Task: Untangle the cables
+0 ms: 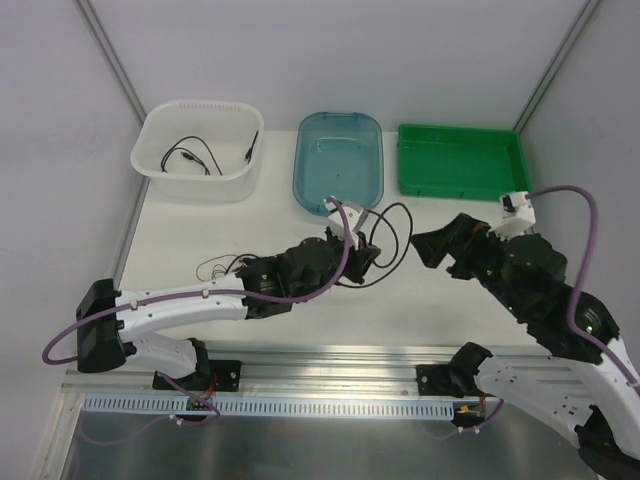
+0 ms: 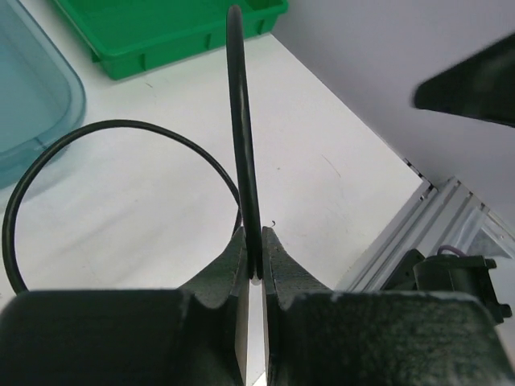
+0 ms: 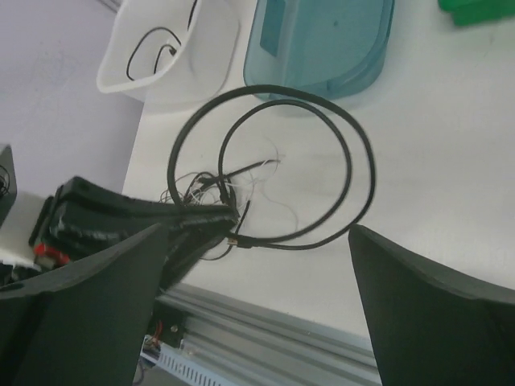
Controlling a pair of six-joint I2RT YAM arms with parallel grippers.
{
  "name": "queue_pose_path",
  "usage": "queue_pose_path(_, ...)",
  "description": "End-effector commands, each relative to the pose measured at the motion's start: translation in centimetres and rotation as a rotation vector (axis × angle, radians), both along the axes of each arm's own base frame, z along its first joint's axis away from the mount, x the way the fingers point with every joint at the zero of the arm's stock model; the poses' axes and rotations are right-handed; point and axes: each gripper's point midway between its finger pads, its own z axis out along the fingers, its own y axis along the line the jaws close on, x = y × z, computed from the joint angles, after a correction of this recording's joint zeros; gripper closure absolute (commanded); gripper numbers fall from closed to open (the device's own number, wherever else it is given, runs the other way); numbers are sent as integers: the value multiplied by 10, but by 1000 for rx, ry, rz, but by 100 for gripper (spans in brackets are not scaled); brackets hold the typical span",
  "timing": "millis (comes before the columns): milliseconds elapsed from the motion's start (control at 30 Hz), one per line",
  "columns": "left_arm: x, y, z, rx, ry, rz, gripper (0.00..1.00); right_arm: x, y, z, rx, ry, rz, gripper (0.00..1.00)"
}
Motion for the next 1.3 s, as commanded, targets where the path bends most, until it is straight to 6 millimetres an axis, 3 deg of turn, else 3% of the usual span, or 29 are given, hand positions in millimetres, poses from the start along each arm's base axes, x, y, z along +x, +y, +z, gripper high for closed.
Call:
queue_pose_path(0,13,22,65,-134,-26,12,100,-15,-40,31,-91,-149,-28,0)
queue_pose_path(133,44,60,97,-166,-37,64,100,-24,-67,26,-160,-211,-59,3)
queue_pose_path(167,47,71,115,-187,-71,73,100,-27,-74,24,-176,-231,-68,3)
queue_pose_path(333,84,133,169,-171,-214,226,100,-24,-73,-16,-269,-176,-46,3)
queue_pose_path(367,98,154,175,-159,-234,292,100,-24,-70,-22,-274,-162,-33,3)
queue_pose_path(433,112,177,195,-150,-288,357,100,-22,-63,-37,-299,-125,-11,3)
queue_pose_path(467,126,200,208,-142,-324,422,100,-21,-62,-42,-304,-112,-8,3)
queue_pose_path(567,156,235,222,-142,-345,527,100,-19,-60,-56,-324,-83,-6,3)
queue_pose_path(600,173,263,223,-135,-346,599,100,-19,-59,-59,-330,-77,-2,3)
queue_pose_path(633,193,272,213,-120,-319,633,100,-19,-58,-60,-332,-77,2,3)
queue_pose_path(700,218,309,217,-130,-316,729,100,-20,-56,-66,-339,-66,15,3)
queue_pose_path(733,239,318,208,-118,-299,758,100,-20,-56,-68,-341,-64,16,3)
queue_pose_path(800,259,336,213,-120,-312,802,100,-19,-57,-75,-356,-50,13,3)
queue_pose_path(833,284,357,194,-100,-272,845,100,-19,-57,-77,-361,-46,14,3)
queue_pose_path(867,293,366,200,-123,-276,863,100,-19,-57,-80,-365,-41,15,3)
queue_pose_path(900,304,375,192,-123,-260,880,100,-19,-56,-84,-373,-34,18,3)
queue_pose_path(933,326,391,169,-110,-213,894,100,-19,-55,-87,-377,-27,22,3)
queue_pose_path(1000,345,404,153,-132,-170,912,100,-18,-55,-94,-390,-15,25,3)
queue_pose_path(1033,361,410,127,-120,-119,920,100,-18,-54,-96,-393,-10,25,3)
queue_pose_path(1100,376,422,105,-117,-81,925,100,-17,-54,-99,-403,-1,24,3)
queue_pose_path(1133,388,426,82,-99,-40,925,96,-17,-53,-101,-408,5,32,3)
queue_pose_path(1233,395,432,60,-123,18,900,74,-16,-52,-105,-427,21,38,3)
queue_pose_path(1267,392,432,54,-140,39,900,48,-15,-51,-106,-427,23,36,3)
